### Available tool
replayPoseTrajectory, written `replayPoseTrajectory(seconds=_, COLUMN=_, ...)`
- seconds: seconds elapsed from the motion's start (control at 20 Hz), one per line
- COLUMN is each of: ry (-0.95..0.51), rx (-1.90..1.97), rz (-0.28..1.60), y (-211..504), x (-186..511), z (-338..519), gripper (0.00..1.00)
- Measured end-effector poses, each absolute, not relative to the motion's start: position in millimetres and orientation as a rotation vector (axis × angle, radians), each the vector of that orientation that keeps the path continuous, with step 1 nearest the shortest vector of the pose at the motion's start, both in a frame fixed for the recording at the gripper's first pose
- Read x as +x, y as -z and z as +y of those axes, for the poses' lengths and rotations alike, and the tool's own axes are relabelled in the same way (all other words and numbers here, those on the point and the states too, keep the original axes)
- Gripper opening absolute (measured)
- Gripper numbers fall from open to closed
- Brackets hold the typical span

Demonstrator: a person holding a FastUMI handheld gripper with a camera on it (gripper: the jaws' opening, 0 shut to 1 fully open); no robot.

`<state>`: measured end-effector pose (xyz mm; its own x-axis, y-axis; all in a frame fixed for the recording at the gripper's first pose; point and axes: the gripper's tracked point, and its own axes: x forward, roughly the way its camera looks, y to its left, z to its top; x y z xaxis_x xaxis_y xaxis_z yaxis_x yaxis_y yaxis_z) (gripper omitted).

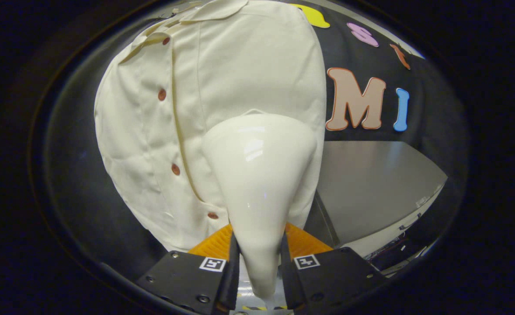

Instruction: Iron the clothes twice with a garment steamer, once on the left side and once on the right side.

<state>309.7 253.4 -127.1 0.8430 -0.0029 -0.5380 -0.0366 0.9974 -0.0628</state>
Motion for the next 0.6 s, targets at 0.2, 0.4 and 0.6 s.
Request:
replayPoseTrajectory(seconds=0.2, ry=0.005, rx=-0.122, rz=0.625, y=169.0, x=306.7, z=240.2, gripper=0.42)
replayPoseTrajectory(seconds=0.4, ry=0.015, rx=-0.103, rz=0.686, y=205.5, x=304.3, z=234.8, gripper=0.42)
replayPoseTrajectory(seconds=0.6, ry=0.016, rx=-0.108, rz=0.715, y=228.3, x=299.9, z=229.3, gripper=0.42)
